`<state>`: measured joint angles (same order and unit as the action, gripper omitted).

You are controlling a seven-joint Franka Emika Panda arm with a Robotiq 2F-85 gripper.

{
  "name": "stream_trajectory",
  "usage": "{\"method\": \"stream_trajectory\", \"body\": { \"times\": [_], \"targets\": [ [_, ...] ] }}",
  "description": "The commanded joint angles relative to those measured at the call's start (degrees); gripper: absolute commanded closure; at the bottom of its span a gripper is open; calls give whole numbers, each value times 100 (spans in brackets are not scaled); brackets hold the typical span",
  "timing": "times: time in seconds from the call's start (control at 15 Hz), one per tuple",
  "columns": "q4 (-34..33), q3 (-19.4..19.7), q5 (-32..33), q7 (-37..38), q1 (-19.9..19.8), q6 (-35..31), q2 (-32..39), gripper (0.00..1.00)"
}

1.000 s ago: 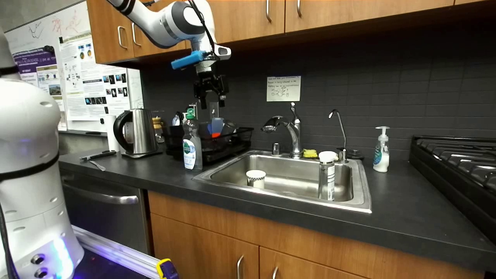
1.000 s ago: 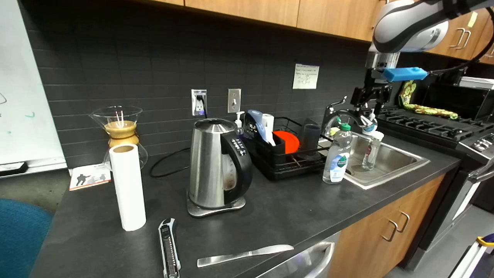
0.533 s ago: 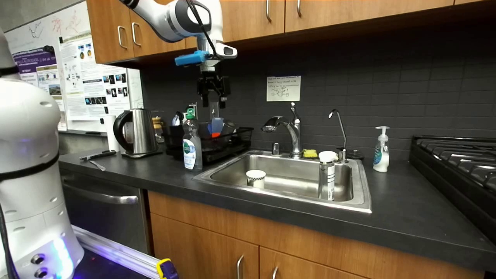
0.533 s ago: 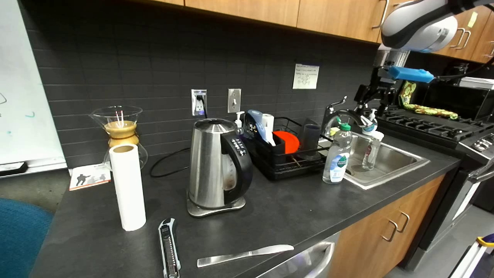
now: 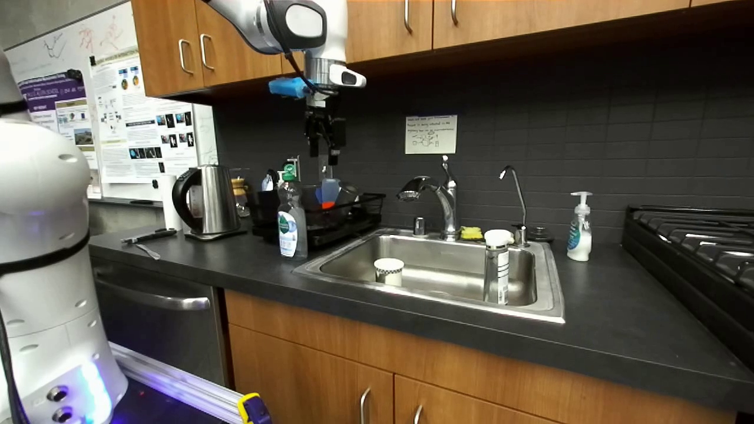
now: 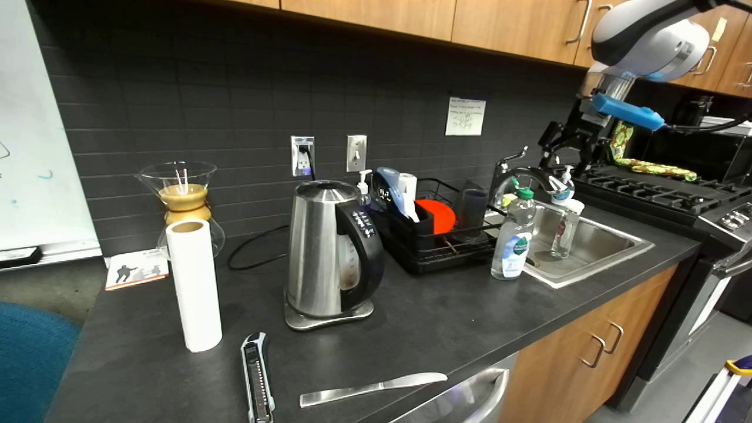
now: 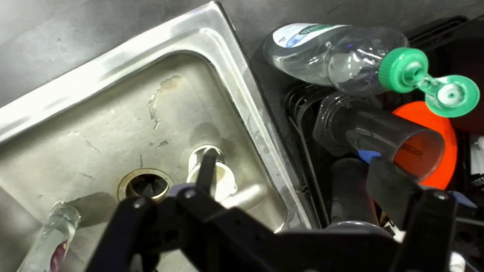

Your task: Move the dishwashing liquid bottle to the right side of the counter.

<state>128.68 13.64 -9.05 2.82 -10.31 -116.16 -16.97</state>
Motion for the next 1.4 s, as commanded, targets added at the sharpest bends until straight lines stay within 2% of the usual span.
{"method": "stream_trajectory", "body": {
  "times": [0.0, 0.27, 0.53, 0.73, 0.93, 1.13, 1.33],
  "targets": [
    [270, -244, -372, 776, -5, -392, -45, 0],
    [482, -592, -198, 2031, -108, -929, 47, 0],
    [706, -672, 97, 3251, -329, -768, -122, 0],
    [887, -579, 32, 3757, -478, -470, -270, 0],
    [1112, -379, -654, 3687, -467, -400, -372, 0],
    [1371, -300, -1594, 3658, -409, -785, -440, 0],
    [1667, -387, -2008, 3798, -466, -1437, -501, 0]
  ]
}}
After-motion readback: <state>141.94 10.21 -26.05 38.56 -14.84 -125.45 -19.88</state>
